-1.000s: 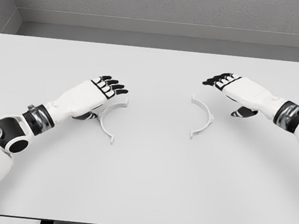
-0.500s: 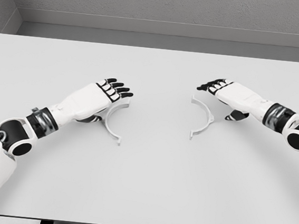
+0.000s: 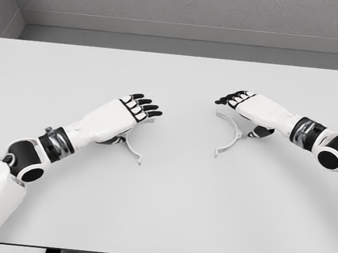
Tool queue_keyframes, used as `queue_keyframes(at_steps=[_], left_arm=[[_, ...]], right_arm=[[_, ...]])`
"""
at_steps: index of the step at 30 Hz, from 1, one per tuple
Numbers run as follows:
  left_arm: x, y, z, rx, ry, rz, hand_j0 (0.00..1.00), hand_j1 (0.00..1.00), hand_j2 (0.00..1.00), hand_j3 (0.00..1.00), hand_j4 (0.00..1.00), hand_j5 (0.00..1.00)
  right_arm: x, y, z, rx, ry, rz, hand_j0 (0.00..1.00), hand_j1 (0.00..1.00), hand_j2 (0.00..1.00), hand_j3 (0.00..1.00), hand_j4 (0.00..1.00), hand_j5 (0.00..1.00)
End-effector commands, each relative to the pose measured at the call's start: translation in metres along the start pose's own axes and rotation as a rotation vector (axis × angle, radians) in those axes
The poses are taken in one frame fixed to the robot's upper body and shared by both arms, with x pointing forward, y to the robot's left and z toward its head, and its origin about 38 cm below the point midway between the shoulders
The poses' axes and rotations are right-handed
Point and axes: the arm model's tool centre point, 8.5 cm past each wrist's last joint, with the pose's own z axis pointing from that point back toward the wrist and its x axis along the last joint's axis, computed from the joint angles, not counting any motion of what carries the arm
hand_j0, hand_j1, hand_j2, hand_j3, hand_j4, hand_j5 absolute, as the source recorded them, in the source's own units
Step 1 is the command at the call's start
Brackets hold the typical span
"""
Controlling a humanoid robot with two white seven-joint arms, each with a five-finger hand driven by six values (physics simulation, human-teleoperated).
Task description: Assemble PVC drainage pipe clamps
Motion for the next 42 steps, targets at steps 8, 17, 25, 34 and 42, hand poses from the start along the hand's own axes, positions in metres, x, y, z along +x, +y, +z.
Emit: queue_keyframes(at_steps=[8,17,25,34,42], left_arm=[[0.018,0.001,-0.017,0.038,-0.036,0.032,1.0,1.0,1.0,1.0,1.0,1.0],[0.025,0.002,-0.024,0.058,-0.044,0.049,1.0,1.0,1.0,1.0,1.0,1.0],[0.002,0.013,-0.005,0.068,0.013,0.018,1.0,1.0,1.0,1.0,1.0,1.0],[-0.001,0.001,-0.002,0.033,0.024,0.025,1.0,1.0,1.0,1.0,1.0,1.0],[0.01,-0.006,-0.015,0.02,-0.011,0.041,1.0,1.0,1.0,1.0,1.0,1.0]], right_arm=[[0.008,-0.006,-0.005,-0.018,-0.022,0.004,1.0,1.0,1.0,1.0,1.0,1.0],[0.014,-0.004,-0.009,-0.006,-0.039,0.011,1.0,1.0,1.0,1.0,1.0,1.0],[0.018,-0.004,-0.013,-0.006,-0.05,0.012,1.0,1.0,1.0,1.0,1.0,1.0],[0.024,-0.004,-0.018,-0.005,-0.067,0.012,1.0,1.0,1.0,1.0,1.0,1.0],[0.031,-0.006,-0.02,-0.008,-0.082,0.019,1.0,1.0,1.0,1.0,1.0,1.0]])
